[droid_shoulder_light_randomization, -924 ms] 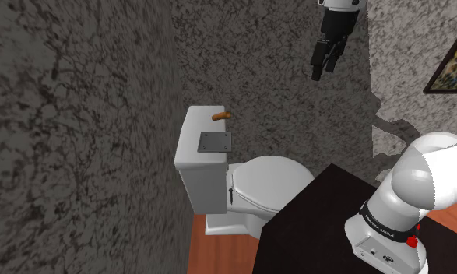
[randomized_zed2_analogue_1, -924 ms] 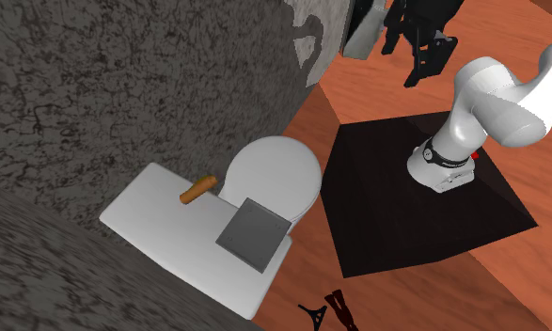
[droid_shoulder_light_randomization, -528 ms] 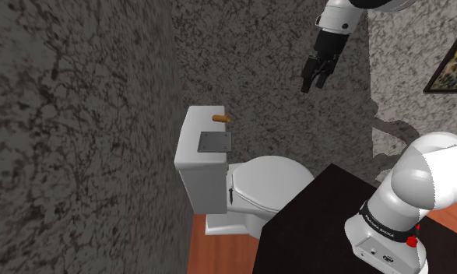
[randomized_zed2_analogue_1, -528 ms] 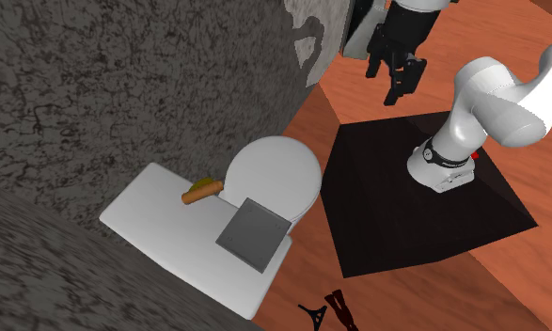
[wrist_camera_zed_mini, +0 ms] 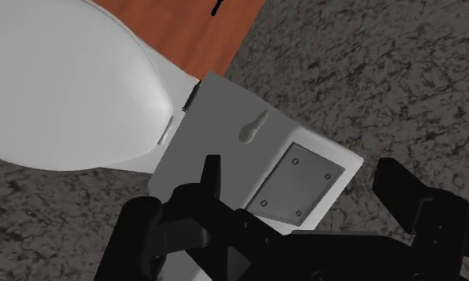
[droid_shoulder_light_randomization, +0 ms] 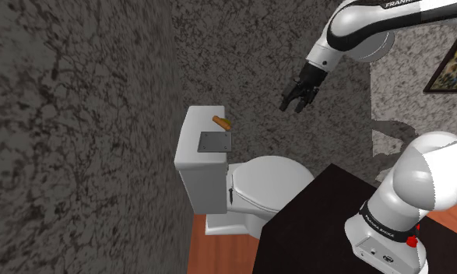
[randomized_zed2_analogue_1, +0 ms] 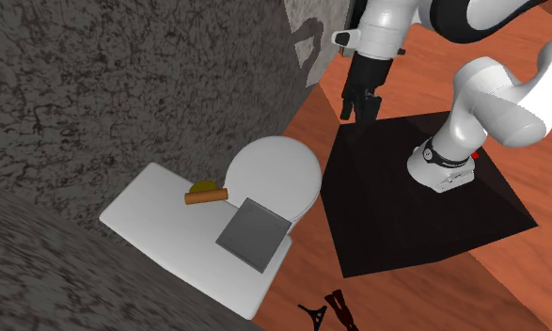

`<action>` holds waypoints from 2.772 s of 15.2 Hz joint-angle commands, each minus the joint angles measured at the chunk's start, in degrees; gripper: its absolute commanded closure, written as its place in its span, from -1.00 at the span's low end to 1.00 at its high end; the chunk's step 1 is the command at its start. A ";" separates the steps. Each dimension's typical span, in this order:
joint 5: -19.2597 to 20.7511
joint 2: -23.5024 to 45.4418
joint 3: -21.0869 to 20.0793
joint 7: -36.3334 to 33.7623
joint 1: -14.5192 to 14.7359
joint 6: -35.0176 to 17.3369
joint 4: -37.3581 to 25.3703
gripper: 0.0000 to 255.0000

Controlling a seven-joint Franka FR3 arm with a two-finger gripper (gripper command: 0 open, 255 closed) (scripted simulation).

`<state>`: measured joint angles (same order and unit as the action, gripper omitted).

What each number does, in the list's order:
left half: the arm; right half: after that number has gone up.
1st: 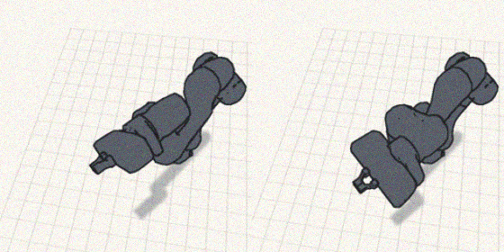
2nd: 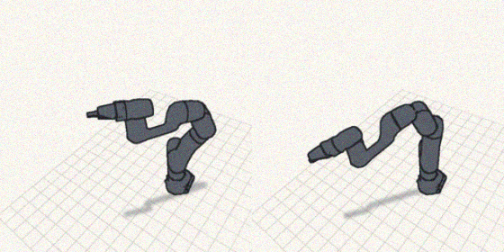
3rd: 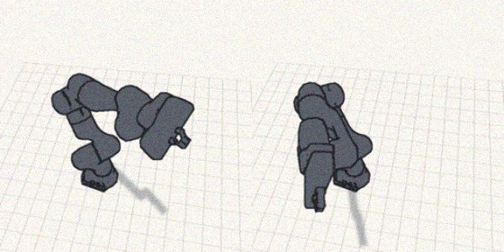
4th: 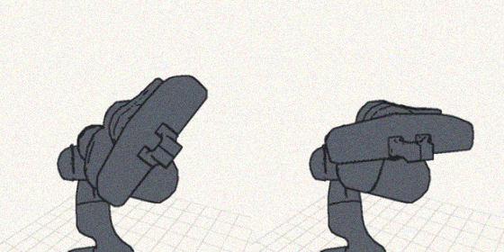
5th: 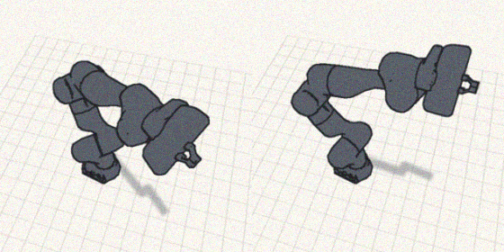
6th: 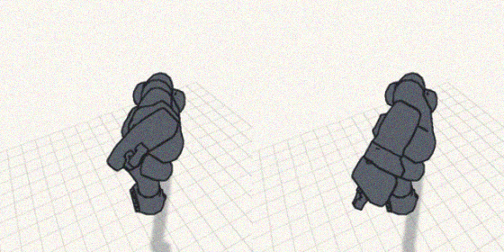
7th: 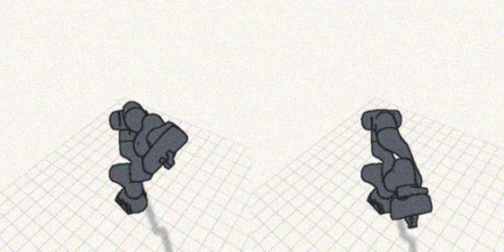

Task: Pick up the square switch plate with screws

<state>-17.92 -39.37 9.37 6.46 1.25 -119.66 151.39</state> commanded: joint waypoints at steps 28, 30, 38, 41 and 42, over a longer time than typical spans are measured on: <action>-105.00 63.08 18.07 59.04 24.56 4.07 -15.14 -1.00; -106.06 65.36 17.64 60.03 24.13 5.39 -15.77 -1.00; -106.21 65.74 17.51 59.84 24.14 5.31 -16.28 1.00; -106.23 65.81 17.51 59.94 24.09 5.44 -16.21 1.00; -106.06 65.36 17.63 60.03 24.13 5.39 -15.77 1.00</action>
<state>-123.71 26.17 27.26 66.48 25.13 -114.29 135.97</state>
